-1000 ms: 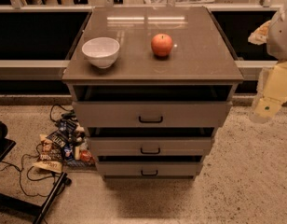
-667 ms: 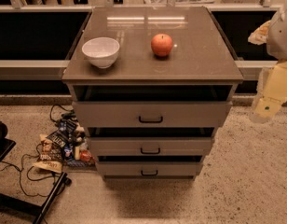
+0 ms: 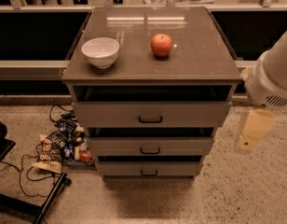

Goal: Open middle drawer

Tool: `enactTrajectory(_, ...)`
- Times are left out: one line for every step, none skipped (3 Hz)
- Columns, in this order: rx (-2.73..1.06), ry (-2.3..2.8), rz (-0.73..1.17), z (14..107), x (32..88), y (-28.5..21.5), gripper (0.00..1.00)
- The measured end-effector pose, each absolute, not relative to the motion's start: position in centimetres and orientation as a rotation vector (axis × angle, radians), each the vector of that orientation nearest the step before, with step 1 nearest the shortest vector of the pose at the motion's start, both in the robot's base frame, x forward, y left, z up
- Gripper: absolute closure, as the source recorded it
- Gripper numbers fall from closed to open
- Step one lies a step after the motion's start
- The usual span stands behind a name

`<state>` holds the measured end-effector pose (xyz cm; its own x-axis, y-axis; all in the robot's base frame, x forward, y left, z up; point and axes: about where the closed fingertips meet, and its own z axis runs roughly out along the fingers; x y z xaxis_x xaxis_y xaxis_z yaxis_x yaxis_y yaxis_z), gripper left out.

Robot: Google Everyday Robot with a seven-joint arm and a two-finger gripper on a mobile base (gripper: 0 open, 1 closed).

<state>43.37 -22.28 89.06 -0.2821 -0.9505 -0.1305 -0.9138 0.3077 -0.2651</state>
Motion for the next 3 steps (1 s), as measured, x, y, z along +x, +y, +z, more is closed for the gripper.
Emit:
enactTrajectory(-1.692,2.357,-0.212,82.3,42.9,-22.8,0.00)
enactTrajectory(-1.707,2.354,-0.205,76.1,42.2,-22.5,0.00)
enactTrajectory(-1.682,2.356,-0.138,69.8,41.1,-21.7,0.00)
